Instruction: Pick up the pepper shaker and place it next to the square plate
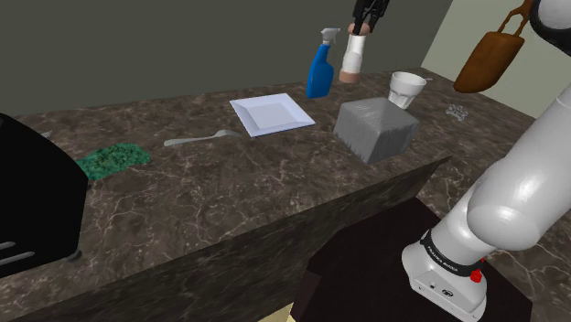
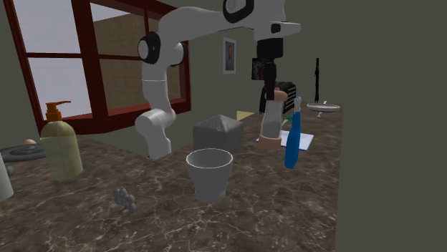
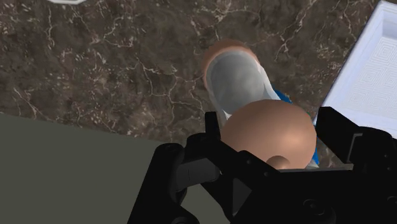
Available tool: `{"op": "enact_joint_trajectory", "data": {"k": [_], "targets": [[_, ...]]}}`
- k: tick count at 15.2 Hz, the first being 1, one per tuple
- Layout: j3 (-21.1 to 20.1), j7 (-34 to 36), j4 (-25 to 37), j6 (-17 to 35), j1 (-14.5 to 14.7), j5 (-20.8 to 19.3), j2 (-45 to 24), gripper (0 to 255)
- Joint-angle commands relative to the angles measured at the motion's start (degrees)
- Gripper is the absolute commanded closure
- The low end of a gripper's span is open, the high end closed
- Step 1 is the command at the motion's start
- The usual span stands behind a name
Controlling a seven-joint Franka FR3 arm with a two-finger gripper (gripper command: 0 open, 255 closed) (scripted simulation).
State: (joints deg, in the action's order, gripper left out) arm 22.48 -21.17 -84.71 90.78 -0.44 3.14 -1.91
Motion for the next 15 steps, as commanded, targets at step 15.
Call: {"op": "enact_joint_trajectory", "data": {"k": [15], "targets": [[-4.6,9.0,-14.9,9.4,4.5,-2.8,6.3,255]]}}
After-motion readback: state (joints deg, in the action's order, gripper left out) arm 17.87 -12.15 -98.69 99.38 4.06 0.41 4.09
